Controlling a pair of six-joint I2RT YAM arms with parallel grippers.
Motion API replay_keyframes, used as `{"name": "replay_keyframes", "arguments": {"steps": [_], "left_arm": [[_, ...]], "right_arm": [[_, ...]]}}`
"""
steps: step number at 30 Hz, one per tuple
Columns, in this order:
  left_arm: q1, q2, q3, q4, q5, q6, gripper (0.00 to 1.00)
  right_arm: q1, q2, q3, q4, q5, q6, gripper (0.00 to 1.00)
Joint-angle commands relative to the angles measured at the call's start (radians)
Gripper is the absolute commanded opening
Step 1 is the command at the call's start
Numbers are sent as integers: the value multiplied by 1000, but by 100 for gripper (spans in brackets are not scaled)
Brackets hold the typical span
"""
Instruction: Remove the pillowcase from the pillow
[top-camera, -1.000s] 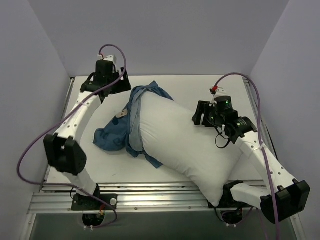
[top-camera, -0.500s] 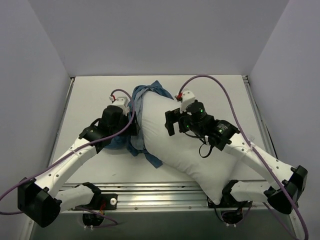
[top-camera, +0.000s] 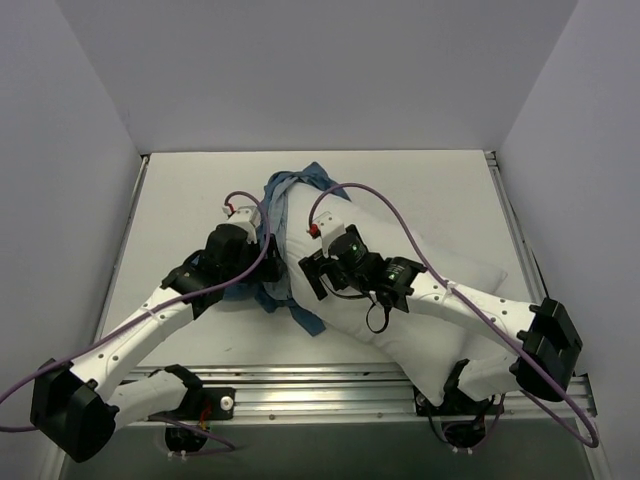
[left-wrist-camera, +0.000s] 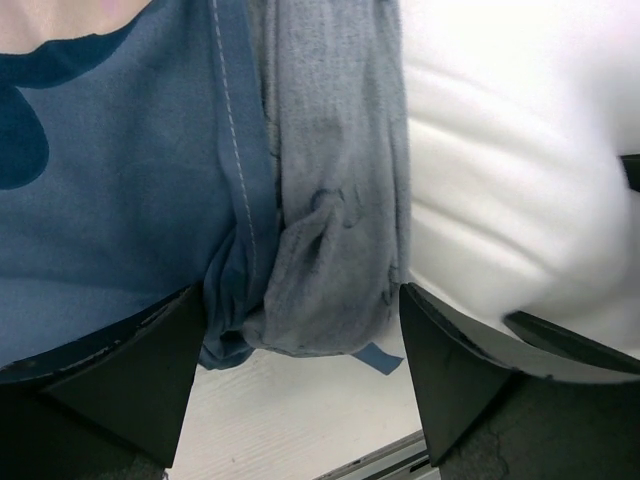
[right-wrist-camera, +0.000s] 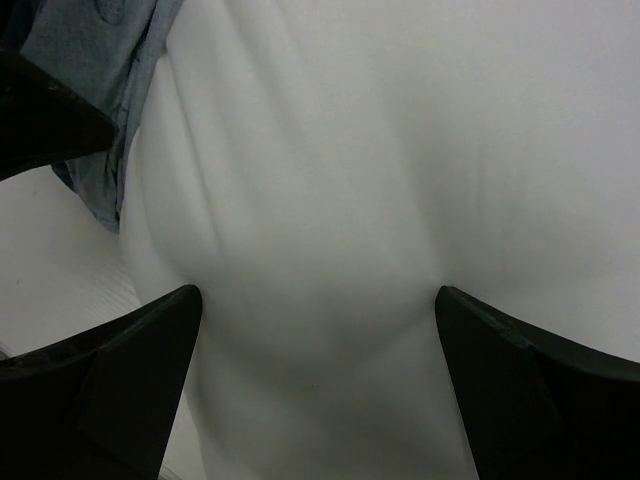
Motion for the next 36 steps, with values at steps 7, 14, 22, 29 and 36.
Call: {"name": "replay_keyframes", "arguments": {"steps": [7, 14, 22, 29, 36], "left_arm": [[-11, -29, -37, 165, 59, -19, 88], [-11, 65, -25, 195, 3, -25, 86], [-44, 182, 50, 189, -66, -24, 70], [-36, 143, 64, -28, -473, -122, 23], [134, 137, 18, -142, -652, -328, 2]], "right_arm": [[-59, 80, -95, 64, 3, 43, 27], [-72, 71, -106, 64, -6, 38, 0], [-73, 48, -129, 73, 6, 50, 0], [-211, -45, -151, -22, 30, 136, 0], [-303, -272, -121, -135, 17, 202, 0]]}}
